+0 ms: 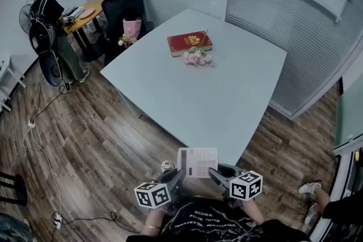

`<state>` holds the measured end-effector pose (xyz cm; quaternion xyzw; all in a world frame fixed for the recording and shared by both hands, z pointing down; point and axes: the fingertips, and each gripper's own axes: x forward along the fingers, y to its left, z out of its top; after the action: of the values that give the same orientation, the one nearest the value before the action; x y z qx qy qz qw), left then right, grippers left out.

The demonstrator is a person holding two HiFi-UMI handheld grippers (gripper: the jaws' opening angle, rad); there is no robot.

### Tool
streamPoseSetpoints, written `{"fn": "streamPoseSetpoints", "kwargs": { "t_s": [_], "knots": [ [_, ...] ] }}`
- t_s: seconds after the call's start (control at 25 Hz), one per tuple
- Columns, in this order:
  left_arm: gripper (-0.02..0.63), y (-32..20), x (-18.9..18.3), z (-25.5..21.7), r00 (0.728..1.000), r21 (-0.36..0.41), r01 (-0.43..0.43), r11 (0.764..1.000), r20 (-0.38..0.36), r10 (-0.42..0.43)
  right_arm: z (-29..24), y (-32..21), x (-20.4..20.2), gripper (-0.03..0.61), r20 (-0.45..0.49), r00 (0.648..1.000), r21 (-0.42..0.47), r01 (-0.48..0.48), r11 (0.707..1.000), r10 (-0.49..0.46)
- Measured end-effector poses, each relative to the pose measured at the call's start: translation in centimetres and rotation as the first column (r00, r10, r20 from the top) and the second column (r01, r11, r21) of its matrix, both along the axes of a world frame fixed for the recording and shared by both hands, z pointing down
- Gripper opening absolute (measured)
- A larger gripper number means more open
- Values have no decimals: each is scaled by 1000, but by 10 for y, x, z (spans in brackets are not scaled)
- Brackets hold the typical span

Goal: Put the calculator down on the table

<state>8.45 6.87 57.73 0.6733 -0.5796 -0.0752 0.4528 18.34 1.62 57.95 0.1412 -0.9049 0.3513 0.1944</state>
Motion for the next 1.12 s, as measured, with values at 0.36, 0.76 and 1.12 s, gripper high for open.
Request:
{"fn": "streamPoseSetpoints", "kwargs": {
  "t_s": [0.36,0.76,1.12],
  "knots": [
    [66,-73,-79,-3,994,7,-109,994,-3,109,-1,-59,-72,137,0,994,-14,-112,994,112],
    [67,-136,-188,-5,979,1,-203,979,28,203,-1,-114,-180,137,-14,984,0,-178,984,178],
    [67,-163,-255,5,971,-18,-237,971,22,237,8,-137,-246,140,-52,978,8,-200,980,200]
  ]
}}
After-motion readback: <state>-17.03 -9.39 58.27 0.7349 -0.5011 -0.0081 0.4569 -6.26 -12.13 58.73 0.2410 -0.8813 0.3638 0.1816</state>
